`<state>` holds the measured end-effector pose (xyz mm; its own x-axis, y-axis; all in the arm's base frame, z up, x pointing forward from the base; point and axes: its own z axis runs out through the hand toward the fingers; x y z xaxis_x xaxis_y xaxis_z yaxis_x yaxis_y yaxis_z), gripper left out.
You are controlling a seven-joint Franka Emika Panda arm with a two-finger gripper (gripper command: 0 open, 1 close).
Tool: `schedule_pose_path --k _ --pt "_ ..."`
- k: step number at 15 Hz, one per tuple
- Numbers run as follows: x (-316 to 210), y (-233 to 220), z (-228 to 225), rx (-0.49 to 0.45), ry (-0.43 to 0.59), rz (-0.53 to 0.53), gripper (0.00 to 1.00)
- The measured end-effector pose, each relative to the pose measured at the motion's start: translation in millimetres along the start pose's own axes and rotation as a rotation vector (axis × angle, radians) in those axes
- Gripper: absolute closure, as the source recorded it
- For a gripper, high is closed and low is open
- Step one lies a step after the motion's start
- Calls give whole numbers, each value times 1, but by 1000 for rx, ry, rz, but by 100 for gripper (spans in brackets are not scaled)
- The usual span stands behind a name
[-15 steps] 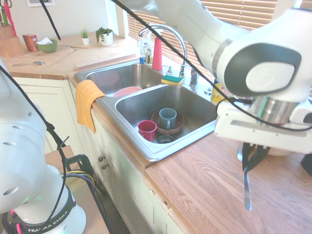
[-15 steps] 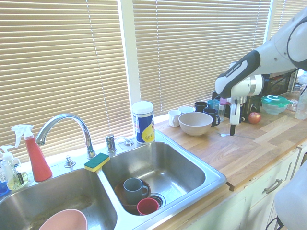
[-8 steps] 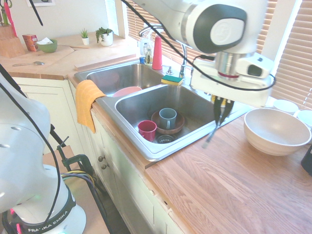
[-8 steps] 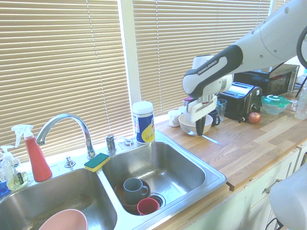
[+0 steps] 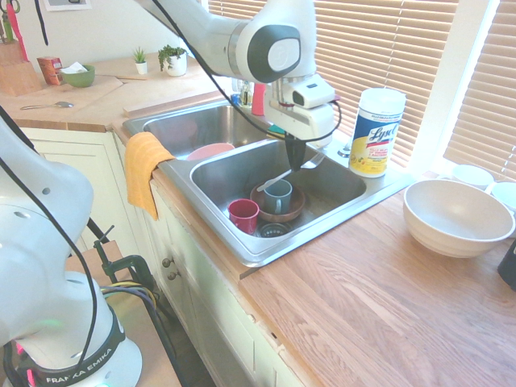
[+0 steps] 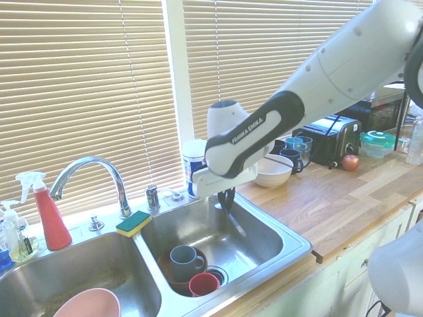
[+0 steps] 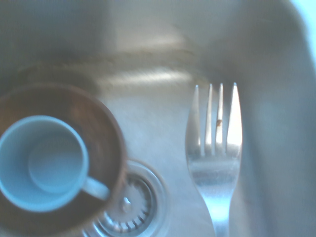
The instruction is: Put the fork into the sink
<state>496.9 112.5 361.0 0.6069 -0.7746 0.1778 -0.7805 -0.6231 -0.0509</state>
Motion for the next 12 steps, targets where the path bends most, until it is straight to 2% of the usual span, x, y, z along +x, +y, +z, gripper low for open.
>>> schedule_pose_path --k 6,12 --pt "-16 -7 121 10 -35 -21 100" --pt "-30 -7 183 -2 -49 -21 100"
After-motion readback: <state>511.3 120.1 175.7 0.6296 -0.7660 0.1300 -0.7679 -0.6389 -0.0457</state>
